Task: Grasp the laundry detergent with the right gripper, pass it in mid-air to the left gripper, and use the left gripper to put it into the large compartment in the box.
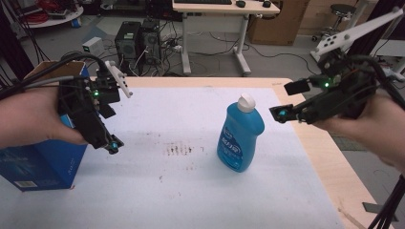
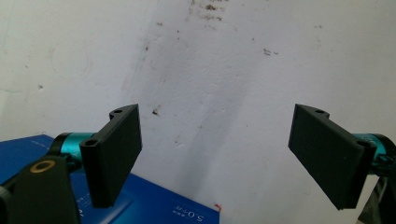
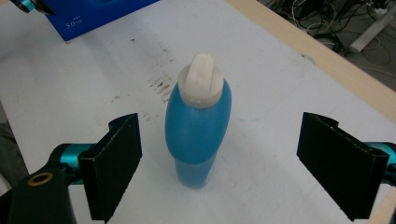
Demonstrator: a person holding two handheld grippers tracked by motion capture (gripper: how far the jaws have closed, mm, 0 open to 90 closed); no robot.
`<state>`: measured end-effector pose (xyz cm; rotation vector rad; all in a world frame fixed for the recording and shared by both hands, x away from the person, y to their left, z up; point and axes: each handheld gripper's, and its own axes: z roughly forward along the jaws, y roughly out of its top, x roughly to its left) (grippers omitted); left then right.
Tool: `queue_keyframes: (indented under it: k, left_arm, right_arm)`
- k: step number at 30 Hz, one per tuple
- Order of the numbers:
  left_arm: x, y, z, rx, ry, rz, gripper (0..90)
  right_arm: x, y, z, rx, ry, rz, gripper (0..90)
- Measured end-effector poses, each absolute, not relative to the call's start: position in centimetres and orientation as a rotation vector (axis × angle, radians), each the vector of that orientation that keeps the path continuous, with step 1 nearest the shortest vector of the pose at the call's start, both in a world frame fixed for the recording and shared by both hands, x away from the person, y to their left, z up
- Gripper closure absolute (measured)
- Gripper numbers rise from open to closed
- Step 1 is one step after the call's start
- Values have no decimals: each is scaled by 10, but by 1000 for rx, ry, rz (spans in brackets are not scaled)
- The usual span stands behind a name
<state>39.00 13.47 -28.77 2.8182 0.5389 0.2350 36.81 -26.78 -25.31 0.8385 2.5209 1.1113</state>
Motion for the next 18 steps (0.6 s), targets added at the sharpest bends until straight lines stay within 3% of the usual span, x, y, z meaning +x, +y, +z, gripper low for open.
queue_keyframes:
  k: [18]
  left_arm:
    - [390, 137, -288, 2817, 544, 232, 175]
  right_arm:
    - [362, -264, -309, 895, 2517, 1130, 132]
